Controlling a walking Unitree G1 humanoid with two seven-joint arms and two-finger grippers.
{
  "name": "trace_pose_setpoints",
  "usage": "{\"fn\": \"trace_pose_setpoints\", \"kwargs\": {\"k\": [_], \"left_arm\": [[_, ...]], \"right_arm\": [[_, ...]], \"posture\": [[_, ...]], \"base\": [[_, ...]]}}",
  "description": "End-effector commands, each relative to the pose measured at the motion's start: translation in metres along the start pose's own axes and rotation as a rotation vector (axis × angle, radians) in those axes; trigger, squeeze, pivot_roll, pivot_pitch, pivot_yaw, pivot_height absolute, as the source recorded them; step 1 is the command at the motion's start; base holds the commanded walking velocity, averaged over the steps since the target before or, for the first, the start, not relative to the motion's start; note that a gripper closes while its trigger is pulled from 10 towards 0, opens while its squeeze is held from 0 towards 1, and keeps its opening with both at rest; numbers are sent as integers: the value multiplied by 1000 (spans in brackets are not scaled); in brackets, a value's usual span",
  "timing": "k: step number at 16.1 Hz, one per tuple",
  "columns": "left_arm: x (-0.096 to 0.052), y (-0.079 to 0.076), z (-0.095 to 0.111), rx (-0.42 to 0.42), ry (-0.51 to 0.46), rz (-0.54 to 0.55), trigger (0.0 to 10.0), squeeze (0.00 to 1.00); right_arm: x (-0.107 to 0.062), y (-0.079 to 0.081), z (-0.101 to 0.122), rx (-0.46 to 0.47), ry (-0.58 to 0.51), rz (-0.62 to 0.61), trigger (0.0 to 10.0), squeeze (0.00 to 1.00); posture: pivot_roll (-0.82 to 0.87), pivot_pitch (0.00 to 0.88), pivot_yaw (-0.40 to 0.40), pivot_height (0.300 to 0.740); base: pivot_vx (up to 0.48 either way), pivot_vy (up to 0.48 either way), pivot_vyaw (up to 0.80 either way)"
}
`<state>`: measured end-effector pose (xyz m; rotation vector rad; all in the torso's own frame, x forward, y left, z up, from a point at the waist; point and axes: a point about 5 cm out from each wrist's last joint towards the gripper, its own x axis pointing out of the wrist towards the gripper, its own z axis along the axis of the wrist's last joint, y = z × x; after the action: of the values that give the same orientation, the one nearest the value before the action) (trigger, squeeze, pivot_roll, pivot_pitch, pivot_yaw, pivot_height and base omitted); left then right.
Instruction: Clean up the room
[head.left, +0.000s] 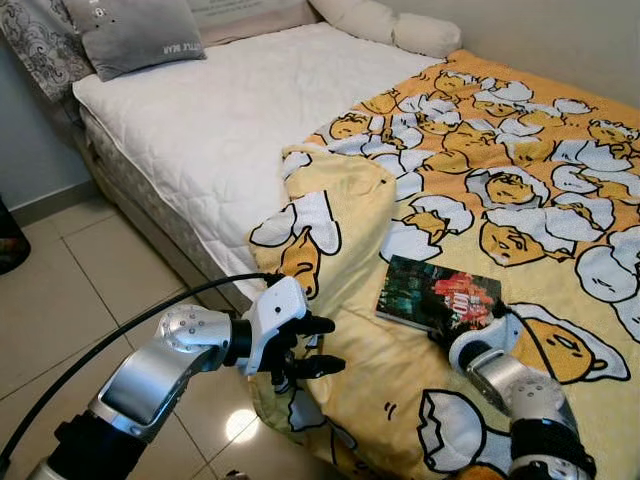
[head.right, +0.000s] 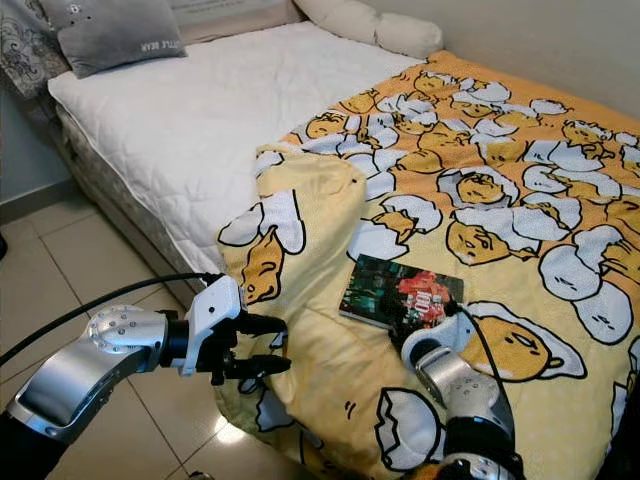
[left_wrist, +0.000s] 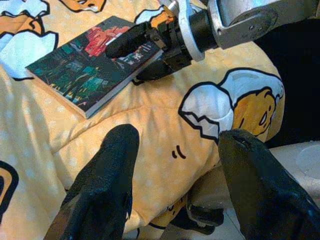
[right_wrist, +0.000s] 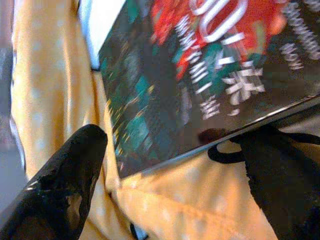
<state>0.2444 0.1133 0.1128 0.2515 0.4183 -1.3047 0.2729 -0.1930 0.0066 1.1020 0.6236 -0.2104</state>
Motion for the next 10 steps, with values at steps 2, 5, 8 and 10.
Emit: {"fn": "trace_pose_setpoints", "kwargs": {"k": [2,5,8,10], "left_arm": [[-1,0,1,20,13,-10,10000,86],[-4,-2,1,18,23,-22,10000,82],[-6,-3,-1,18,36,-33,10000,86],[-5,-2,0,18,36,-33,10000,86]], "right_arm": [[3,-2,6,74,-85,4,10000,1000],[6,-16,8,139,-201,-53,10000,1000],[8,-19,3,118,-208,-59,10000,1000],[9,-7,13,135,-270,20,10000,1000]], "posture": [[-111,9,-24,740],[-89,36,11,740],[-86,48,24,740],[-87,47,26,740]], "base": [[0,0,0],[0,0,0],[0,0,0],[0,0,0]]}}
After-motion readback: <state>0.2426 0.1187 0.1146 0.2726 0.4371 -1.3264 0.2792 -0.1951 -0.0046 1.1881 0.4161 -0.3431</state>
